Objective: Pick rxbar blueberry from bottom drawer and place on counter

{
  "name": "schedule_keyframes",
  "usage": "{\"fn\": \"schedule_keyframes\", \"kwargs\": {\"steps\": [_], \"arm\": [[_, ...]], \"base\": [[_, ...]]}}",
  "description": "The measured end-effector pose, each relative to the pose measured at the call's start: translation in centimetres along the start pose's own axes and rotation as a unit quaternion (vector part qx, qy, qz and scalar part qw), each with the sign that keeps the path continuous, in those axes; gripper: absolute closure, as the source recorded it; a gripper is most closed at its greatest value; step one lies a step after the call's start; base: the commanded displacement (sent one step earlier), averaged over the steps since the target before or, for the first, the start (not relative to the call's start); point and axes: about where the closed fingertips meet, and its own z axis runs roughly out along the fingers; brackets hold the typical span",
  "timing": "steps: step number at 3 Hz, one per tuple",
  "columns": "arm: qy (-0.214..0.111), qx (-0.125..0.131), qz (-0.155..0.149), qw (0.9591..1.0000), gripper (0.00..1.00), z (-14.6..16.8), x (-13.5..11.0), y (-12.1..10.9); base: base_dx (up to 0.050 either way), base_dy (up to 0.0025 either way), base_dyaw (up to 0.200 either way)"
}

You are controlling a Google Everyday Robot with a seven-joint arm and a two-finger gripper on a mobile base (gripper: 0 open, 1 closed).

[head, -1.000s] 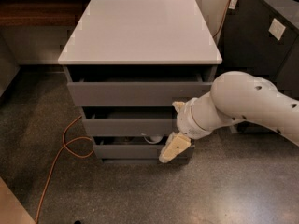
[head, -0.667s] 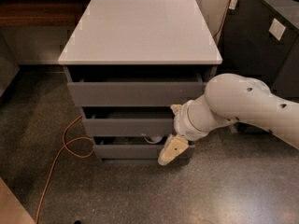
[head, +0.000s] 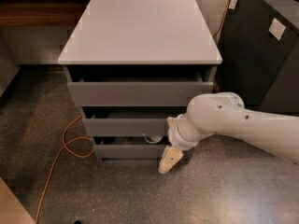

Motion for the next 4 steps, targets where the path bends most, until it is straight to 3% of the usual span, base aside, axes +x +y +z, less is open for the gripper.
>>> {"fn": "schedule_keyframes", "kwargs": {"steps": [2, 4], "arm": [[0.022, -0.001, -0.005, 0.9998, 0.0, 7.3, 5.0, -0.4], [-0.012, -0.016, -0.011, 0.9997, 0.0, 14.1, 7.3, -1.0]], "base": [[0.0, 0.0, 0.0], [0.0, 0.0, 0.0]]}}
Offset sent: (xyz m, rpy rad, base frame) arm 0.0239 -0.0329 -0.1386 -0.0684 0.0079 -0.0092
